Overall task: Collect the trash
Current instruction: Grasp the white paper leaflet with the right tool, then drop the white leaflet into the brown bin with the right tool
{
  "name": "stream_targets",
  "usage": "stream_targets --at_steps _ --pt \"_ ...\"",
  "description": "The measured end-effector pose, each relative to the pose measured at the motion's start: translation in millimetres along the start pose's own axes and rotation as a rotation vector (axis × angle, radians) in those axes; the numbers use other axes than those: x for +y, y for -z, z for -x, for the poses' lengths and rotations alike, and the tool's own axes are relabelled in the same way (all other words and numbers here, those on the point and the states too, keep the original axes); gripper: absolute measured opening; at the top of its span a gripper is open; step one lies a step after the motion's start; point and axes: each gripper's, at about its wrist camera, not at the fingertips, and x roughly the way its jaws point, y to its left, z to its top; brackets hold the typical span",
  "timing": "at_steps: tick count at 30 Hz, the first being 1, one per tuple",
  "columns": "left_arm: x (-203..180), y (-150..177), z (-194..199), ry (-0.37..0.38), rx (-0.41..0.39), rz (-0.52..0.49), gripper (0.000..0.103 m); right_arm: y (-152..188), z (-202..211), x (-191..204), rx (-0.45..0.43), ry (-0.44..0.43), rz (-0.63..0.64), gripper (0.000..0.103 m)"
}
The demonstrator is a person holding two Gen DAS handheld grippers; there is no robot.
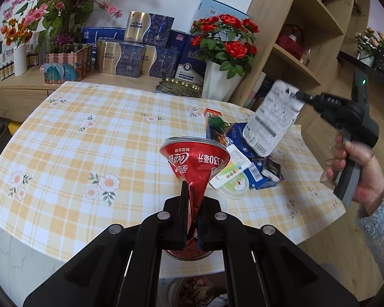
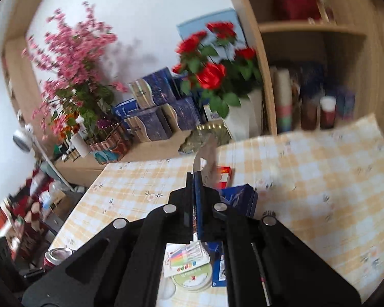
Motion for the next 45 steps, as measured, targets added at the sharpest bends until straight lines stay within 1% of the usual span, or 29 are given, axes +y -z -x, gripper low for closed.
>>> stream_targets --at_steps 5,9,14,16,20,23,27,31,32,35,39,45 --pt "-9 16 22 0.009 -0.002 -0.007 0.005 8 44 16 -0.030 -0.033 0.018 0.005" --pt "-15 33 41 0.018 -0.003 -0.021 0.005 28 83 27 -0.046 -0.070 0.031 0.005" --pt "-14 55 58 0.036 0.021 -0.003 0.005 74 129 46 -0.042 -0.107 0.079 0.005" --pt "-16 63 63 0.033 0.024 -0.007 0.005 93 142 54 -0.034 -0.117 0.091 0.005" --pt "-19 77 72 0.029 0.034 -0.012 0.005 136 162 65 0.008 -0.142 0.089 0.005" --pt "-22 85 76 0.036 0.046 -0.011 0.005 167 173 70 0.066 -0.160 0.098 0.005" --pt "-30 90 81 0.035 0.046 -0.027 0.005 211 175 66 0.181 -0.187 0.039 0.005" --pt "-34 95 83 0.038 0.052 -0.028 0.005 248 164 60 0.276 -0.157 0.017 0.005" --pt "-35 97 84 0.039 0.051 -0.027 0.005 256 159 58 0.301 -0.135 0.011 0.005" --pt "-36 100 84 0.044 0.054 -0.025 0.005 267 145 47 0.361 -0.082 -0.023 0.006" --pt "-37 102 81 0.042 0.061 -0.026 0.005 279 133 33 0.419 -0.026 -0.056 0.006" --pt "-36 105 74 0.047 0.079 -0.025 0.005 289 122 22 0.461 0.018 -0.076 0.006"
